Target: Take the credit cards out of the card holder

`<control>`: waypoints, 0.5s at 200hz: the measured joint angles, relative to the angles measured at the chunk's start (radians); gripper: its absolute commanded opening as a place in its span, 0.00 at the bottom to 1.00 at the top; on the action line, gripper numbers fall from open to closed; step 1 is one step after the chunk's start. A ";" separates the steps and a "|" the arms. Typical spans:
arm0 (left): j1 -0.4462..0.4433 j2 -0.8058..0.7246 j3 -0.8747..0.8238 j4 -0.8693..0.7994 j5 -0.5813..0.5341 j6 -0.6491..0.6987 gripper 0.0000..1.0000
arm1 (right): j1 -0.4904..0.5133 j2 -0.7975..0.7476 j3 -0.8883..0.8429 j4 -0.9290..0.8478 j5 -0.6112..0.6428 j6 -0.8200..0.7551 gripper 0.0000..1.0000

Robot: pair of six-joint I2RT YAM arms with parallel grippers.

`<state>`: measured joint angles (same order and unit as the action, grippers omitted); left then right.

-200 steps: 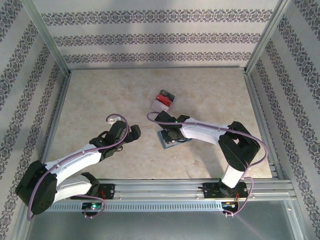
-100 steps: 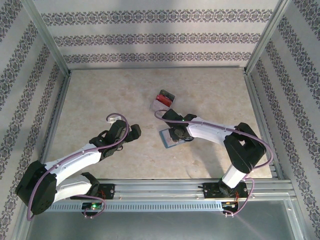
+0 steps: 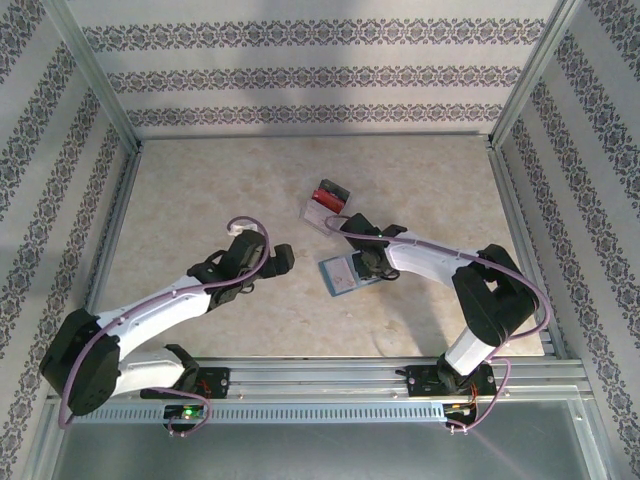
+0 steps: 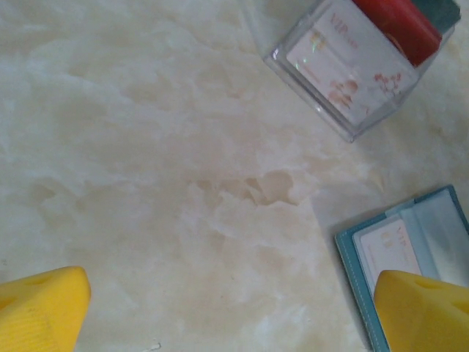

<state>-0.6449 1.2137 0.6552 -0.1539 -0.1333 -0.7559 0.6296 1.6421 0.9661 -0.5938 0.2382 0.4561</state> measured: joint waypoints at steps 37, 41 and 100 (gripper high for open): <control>-0.008 0.037 0.000 0.004 0.017 0.005 0.99 | -0.047 0.000 0.000 0.024 -0.031 -0.019 0.37; -0.009 0.037 0.000 0.005 0.018 0.005 0.99 | -0.051 0.000 0.000 0.027 -0.037 -0.019 0.37; -0.009 0.037 0.008 0.007 0.023 0.016 1.00 | -0.058 0.037 -0.023 0.095 -0.147 -0.017 0.33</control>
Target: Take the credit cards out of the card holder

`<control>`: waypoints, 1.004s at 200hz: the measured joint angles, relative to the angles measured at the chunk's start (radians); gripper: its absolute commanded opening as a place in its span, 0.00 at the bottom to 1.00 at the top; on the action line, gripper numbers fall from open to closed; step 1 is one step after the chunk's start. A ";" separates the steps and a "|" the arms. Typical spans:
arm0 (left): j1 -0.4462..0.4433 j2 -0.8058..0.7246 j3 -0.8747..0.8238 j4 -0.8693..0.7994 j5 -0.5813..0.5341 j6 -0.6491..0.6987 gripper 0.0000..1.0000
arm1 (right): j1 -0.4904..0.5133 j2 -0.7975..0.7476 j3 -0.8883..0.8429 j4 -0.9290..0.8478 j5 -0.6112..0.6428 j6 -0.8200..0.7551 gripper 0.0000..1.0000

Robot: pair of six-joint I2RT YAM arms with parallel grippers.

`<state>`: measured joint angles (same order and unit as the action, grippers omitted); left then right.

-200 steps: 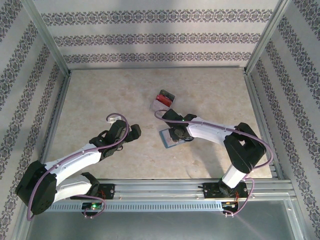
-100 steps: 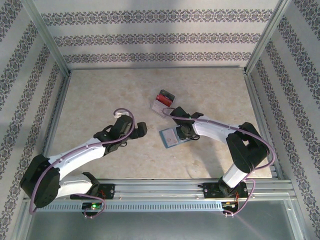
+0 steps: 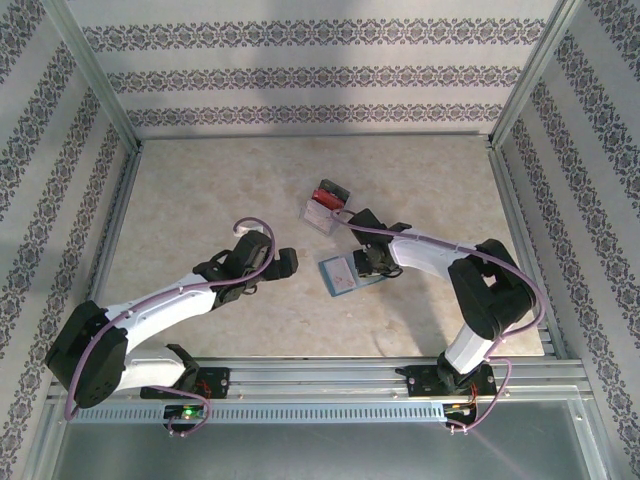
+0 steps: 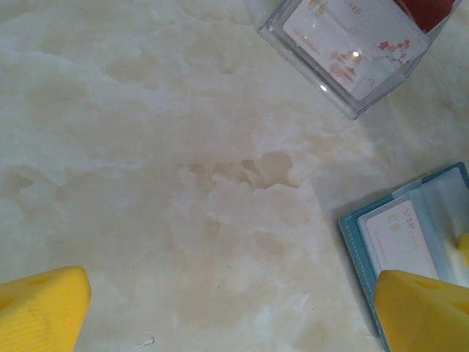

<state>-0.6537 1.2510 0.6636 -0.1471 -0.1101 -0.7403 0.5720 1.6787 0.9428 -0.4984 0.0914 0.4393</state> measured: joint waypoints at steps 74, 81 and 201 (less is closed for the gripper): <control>0.000 0.061 0.043 0.023 0.031 0.016 0.99 | 0.073 0.000 -0.013 0.063 -0.071 0.053 0.29; 0.000 0.067 0.046 0.025 0.034 0.019 0.98 | 0.086 0.000 -0.014 0.068 -0.079 0.060 0.29; -0.089 0.209 0.130 0.065 0.092 0.041 0.60 | 0.019 -0.098 -0.018 -0.006 -0.026 0.077 0.24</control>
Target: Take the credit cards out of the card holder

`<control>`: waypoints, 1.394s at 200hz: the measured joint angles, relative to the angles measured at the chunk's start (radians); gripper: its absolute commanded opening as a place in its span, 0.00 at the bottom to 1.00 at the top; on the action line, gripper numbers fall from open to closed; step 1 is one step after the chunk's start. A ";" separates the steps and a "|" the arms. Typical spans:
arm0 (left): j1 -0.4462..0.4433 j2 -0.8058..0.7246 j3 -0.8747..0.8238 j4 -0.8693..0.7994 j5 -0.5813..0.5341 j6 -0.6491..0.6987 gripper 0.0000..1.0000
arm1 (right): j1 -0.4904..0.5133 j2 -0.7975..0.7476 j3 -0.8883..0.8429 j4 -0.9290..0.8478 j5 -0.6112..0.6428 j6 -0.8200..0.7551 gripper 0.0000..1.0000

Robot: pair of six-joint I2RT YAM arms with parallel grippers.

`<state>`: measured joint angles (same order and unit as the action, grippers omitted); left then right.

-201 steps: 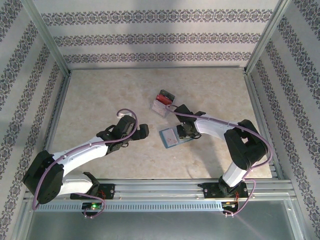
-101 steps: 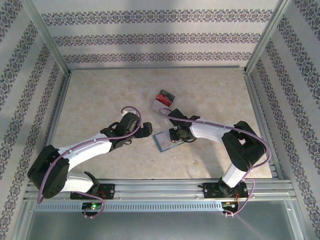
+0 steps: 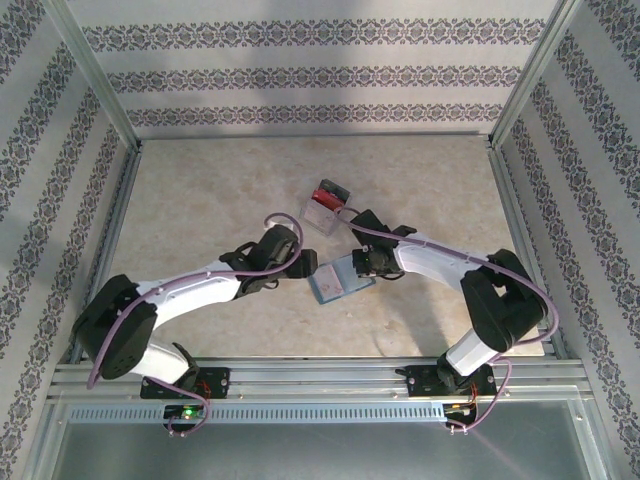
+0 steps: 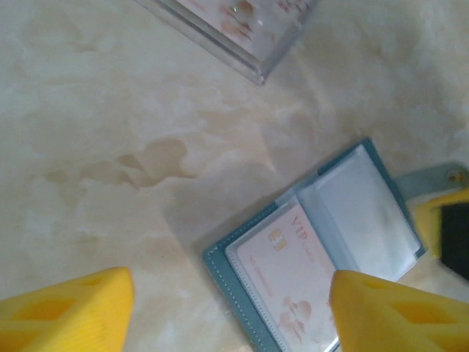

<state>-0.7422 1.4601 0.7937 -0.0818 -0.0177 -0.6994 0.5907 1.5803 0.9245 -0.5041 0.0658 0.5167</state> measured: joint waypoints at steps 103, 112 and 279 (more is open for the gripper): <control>-0.068 0.230 0.029 0.057 0.074 -0.064 0.29 | -0.013 -0.125 -0.016 0.024 -0.174 0.013 0.25; -0.068 0.240 0.037 0.057 0.074 -0.065 0.28 | -0.013 -0.131 -0.021 0.025 -0.186 0.013 0.24; -0.003 0.159 0.072 -0.007 0.064 -0.038 0.24 | 0.053 0.000 -0.056 0.195 -0.383 0.140 0.26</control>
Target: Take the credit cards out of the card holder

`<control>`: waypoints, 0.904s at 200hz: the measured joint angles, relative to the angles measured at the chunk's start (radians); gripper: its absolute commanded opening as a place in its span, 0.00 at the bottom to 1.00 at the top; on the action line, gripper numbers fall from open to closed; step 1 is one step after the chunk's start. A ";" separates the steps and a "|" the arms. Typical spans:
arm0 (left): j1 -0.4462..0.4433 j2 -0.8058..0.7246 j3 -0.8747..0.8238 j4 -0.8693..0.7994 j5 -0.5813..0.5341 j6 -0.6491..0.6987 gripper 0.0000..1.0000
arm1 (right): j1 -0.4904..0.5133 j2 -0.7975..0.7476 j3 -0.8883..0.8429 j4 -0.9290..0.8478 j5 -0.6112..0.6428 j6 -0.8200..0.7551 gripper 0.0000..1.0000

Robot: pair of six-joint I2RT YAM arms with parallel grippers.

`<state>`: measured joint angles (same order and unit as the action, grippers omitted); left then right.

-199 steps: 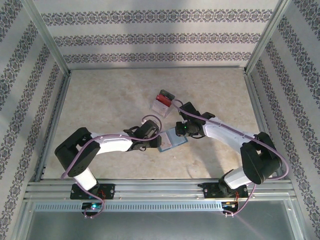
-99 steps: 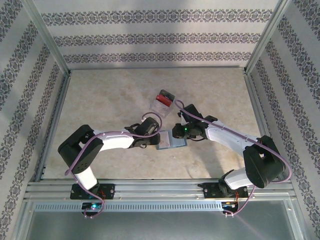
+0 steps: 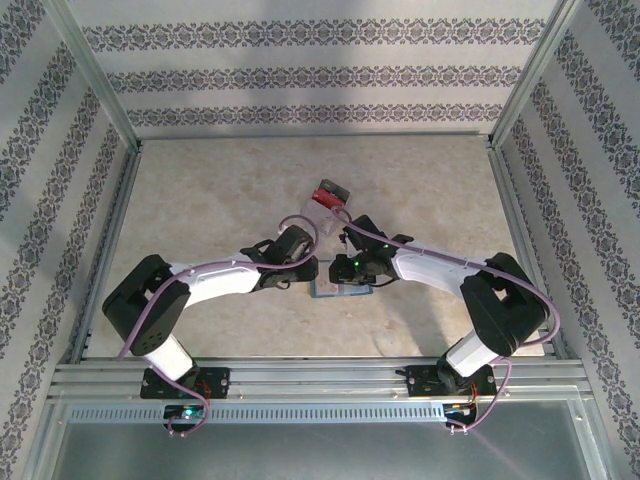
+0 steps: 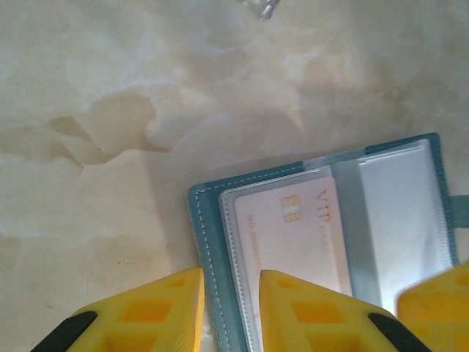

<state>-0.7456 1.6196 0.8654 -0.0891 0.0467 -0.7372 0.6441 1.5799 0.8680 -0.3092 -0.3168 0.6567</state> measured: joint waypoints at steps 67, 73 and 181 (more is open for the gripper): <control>0.000 0.019 -0.043 0.038 0.032 -0.034 0.21 | 0.002 0.076 0.038 0.010 -0.002 0.000 0.27; 0.000 0.023 -0.043 0.046 0.036 -0.034 0.21 | 0.002 0.080 0.038 0.009 -0.002 0.000 0.27; -0.001 0.078 -0.032 0.084 0.089 -0.034 0.19 | 0.001 0.091 0.038 -0.003 0.032 -0.001 0.29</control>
<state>-0.7464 1.6974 0.8333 -0.0051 0.1360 -0.7715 0.6453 1.6711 0.9058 -0.3126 -0.2848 0.6559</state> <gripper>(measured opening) 0.195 0.283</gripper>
